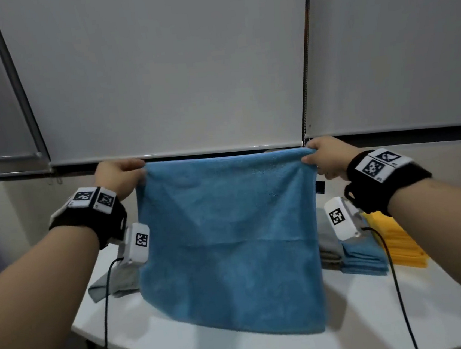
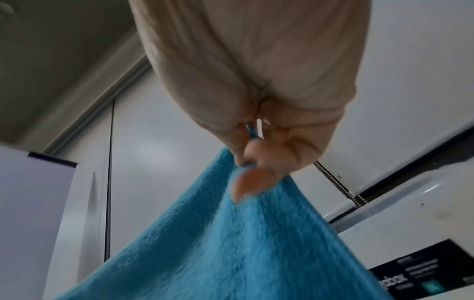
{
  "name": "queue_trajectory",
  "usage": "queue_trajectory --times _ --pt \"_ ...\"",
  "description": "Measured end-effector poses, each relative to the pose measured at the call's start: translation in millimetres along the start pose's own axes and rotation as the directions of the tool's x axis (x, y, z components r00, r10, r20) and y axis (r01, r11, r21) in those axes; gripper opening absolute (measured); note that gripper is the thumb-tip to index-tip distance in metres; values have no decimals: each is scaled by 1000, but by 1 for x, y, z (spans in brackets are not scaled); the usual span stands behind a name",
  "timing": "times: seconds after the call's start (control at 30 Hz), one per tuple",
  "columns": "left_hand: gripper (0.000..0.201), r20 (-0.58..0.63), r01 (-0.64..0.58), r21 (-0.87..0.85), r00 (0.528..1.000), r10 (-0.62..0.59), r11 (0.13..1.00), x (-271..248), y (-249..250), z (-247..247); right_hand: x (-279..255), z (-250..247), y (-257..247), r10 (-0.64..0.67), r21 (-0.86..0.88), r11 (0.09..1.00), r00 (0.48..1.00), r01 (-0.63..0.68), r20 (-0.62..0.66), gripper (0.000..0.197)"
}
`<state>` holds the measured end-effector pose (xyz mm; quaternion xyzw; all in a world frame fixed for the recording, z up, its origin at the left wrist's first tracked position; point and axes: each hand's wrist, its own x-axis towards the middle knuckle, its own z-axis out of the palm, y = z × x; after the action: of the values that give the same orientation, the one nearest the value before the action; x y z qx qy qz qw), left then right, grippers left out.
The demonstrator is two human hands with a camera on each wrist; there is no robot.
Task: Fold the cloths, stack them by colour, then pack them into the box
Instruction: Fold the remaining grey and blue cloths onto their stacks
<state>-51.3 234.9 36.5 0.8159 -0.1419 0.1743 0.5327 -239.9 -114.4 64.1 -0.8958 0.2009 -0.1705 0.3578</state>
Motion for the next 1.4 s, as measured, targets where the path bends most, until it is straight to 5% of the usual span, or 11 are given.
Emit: queue_trajectory --times 0.1,0.3,0.43,0.53,0.7,0.9,1.0,1.1,1.2,1.4 --pt "41 54 36 -184 998 -26 982 14 13 8 13 8 -17 -3 260 965 997 21 -71 17" --pt "16 -100 -158 -470 987 125 868 5 54 -24 -1 -10 -35 -141 508 827 965 238 -222 22" --pt "24 -43 -184 -523 981 190 832 -33 36 -52 -40 -16 -8 -184 480 850 976 217 -115 10" --pt "32 205 -44 -441 967 149 896 -66 1 -59 -73 -8 29 -171 406 906 981 119 94 14" --pt "49 586 64 -94 811 3 994 -115 -60 -58 -113 27 100 -9 273 953 891 -130 454 6" --pt "52 804 126 24 587 -94 992 -146 -97 -56 -144 37 134 162 140 912 652 -385 740 7" --pt "47 837 159 47 532 -126 986 -151 -104 -49 -143 39 137 176 55 947 656 -316 734 10" --pt "44 794 187 51 588 -153 981 -147 -106 -35 -124 50 134 140 -170 984 805 -50 576 17" --pt "41 661 230 3 730 -174 973 -136 -110 -14 -91 66 129 21 -403 903 919 151 393 23" --pt "20 408 306 -61 876 -256 950 -105 -123 49 -23 105 117 -25 -581 794 964 180 265 24"
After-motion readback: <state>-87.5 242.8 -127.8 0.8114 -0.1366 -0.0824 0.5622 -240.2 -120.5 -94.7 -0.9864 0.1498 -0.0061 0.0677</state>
